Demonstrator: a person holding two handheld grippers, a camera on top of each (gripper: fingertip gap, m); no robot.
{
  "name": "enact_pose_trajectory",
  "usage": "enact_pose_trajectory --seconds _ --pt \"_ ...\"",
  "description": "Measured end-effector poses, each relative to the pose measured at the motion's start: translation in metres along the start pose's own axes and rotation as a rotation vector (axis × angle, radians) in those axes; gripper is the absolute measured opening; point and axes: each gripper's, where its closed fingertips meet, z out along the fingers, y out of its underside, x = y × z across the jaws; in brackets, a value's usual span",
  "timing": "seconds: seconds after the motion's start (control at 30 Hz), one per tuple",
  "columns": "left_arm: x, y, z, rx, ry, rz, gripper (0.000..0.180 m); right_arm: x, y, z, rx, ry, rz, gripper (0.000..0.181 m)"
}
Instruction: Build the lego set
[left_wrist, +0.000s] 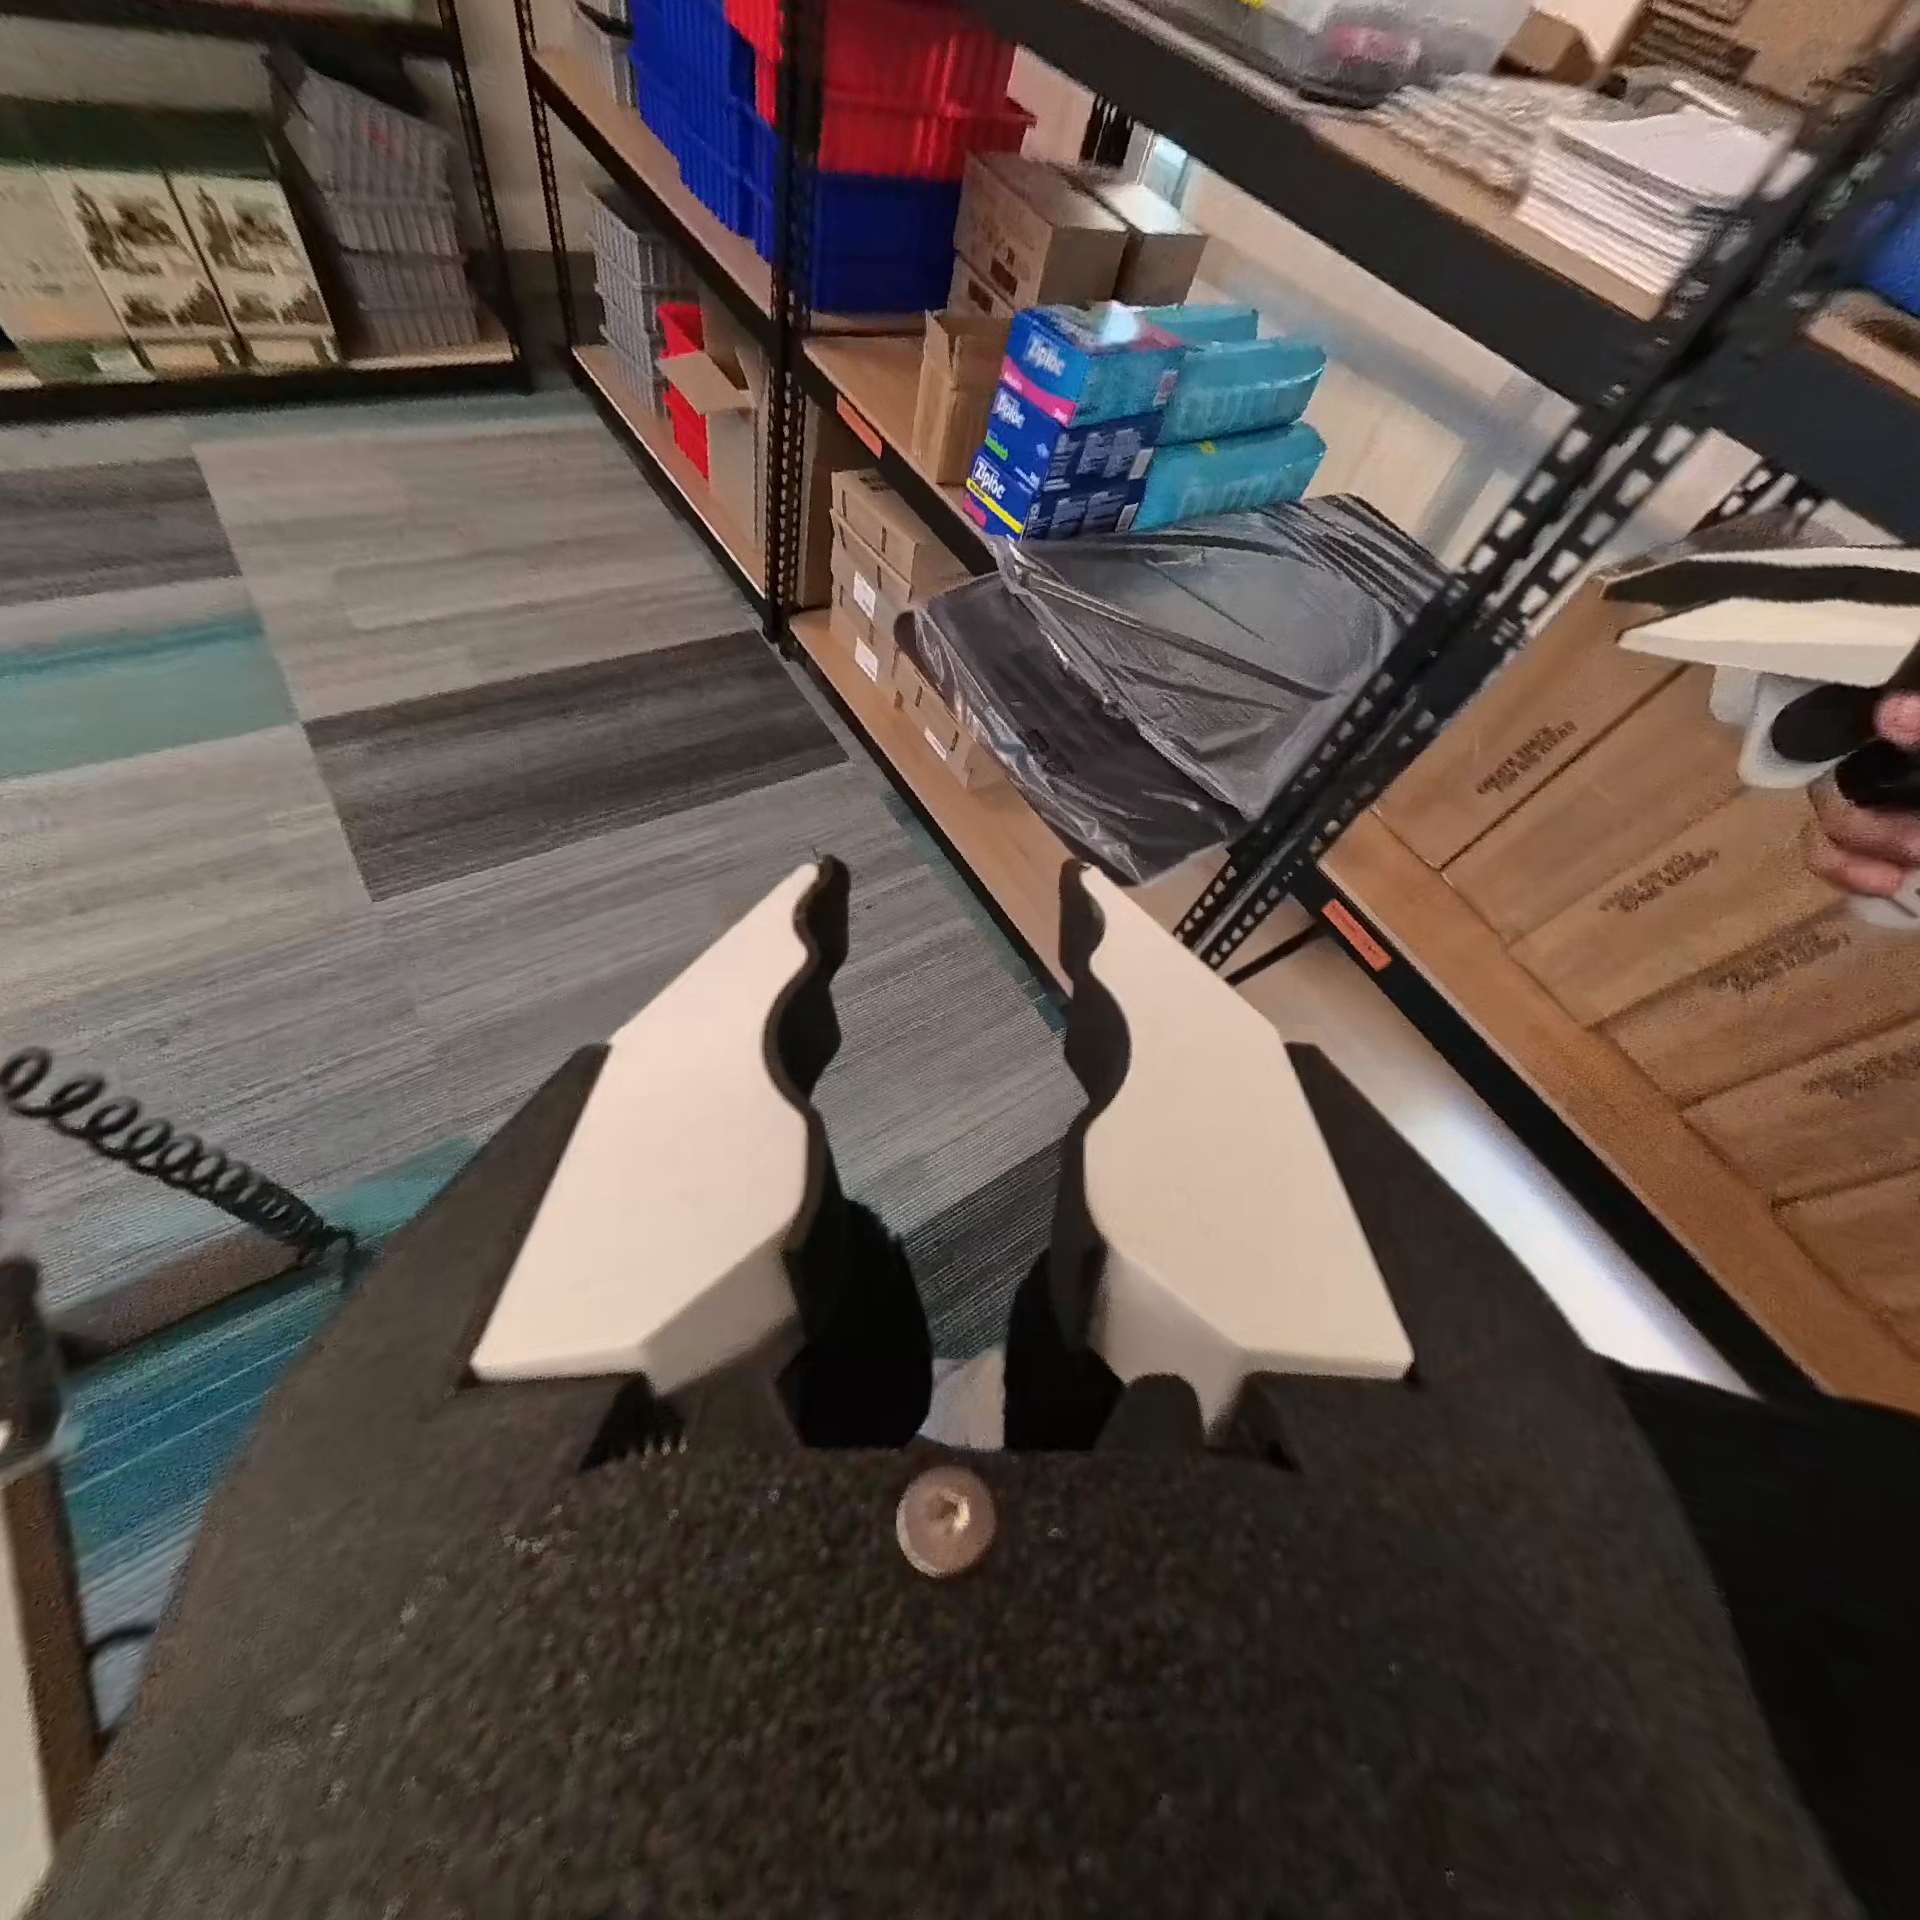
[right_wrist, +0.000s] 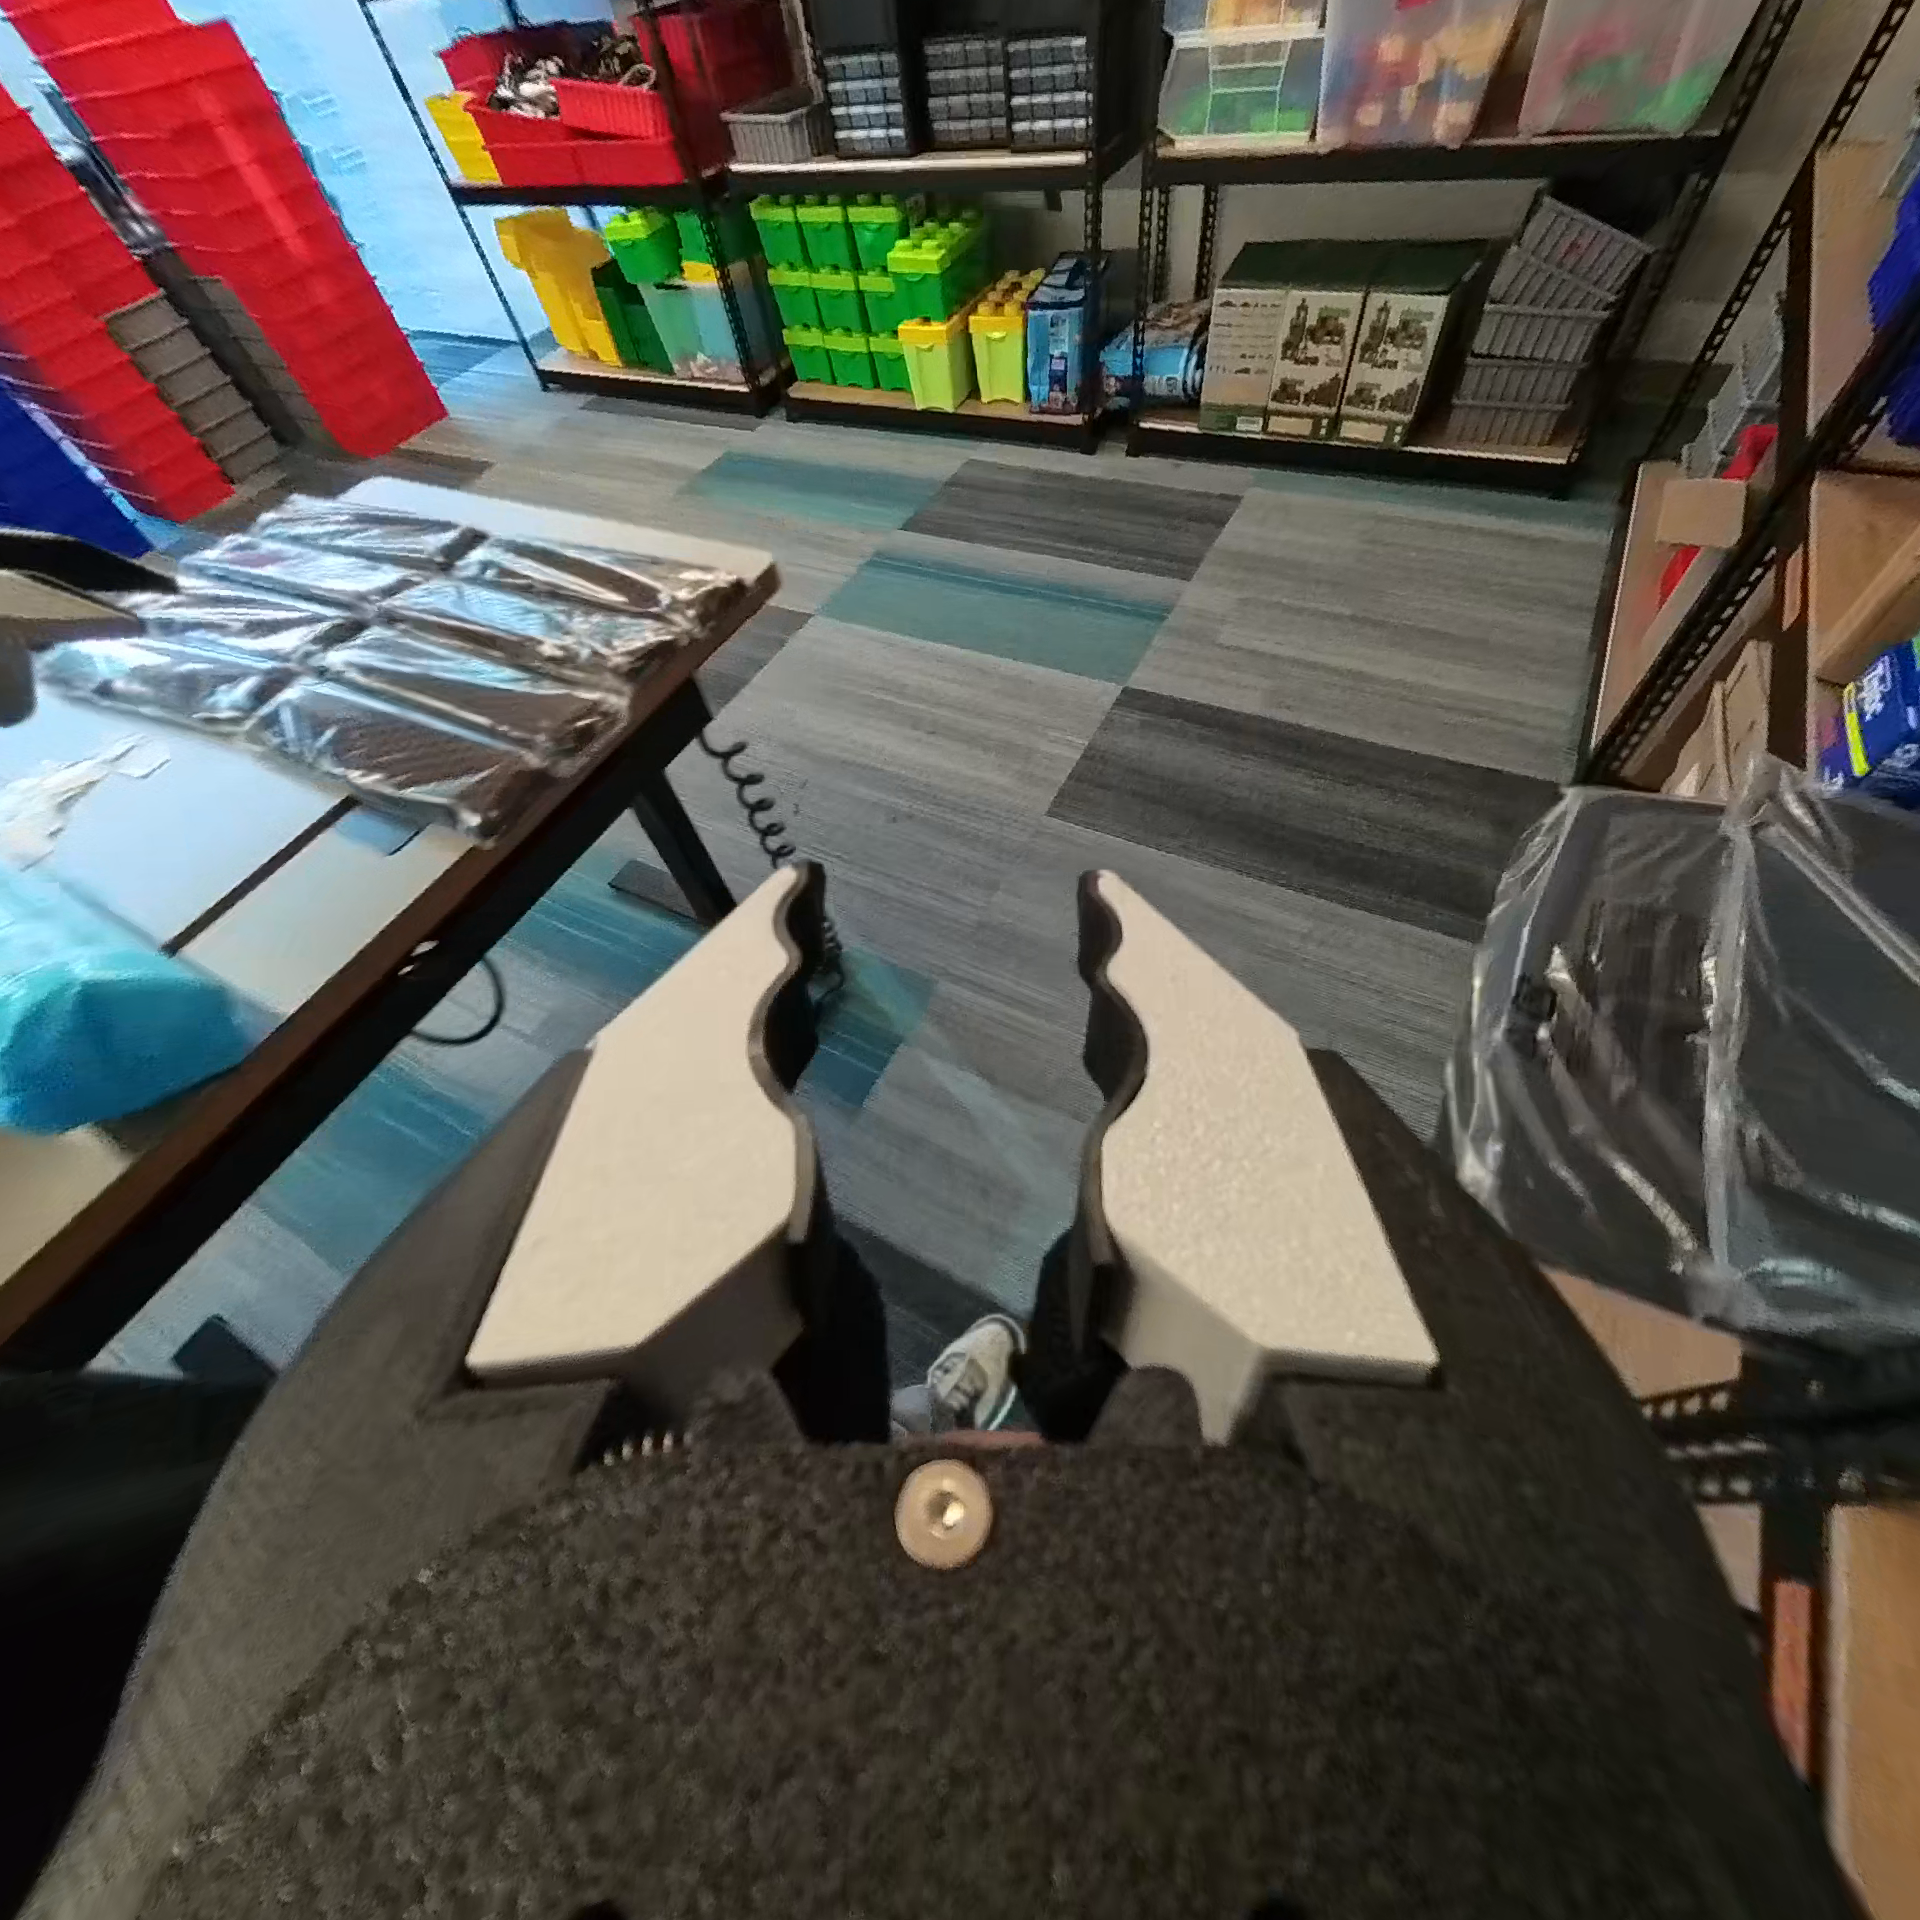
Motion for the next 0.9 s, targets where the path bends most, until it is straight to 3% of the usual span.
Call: enact_pose_trajectory --seconds 0.03,0.33,0.67,0.9 --pt "-0.011 -0.016 0.027 -0.018 0.010 -0.016 0.038 0.019 -0.014 0.018 -0.014 0.005 0.006 0.048" --pt "-0.126 -0.157 0.212 -0.005 0.053 -0.037 0.038 0.179 -0.155 0.189 -0.015 0.024 0.008 0.045" --pt "-0.276 -0.267 0.451 -0.027 0.161 0.072 0.038 0.355 -0.223 0.337 0.076 0.281 0.158 0.045" --pt "-0.305 -0.378 0.586 -0.028 0.565 0.226 0.038 0.445 -0.311 0.383 0.093 0.429 0.168 0.046"
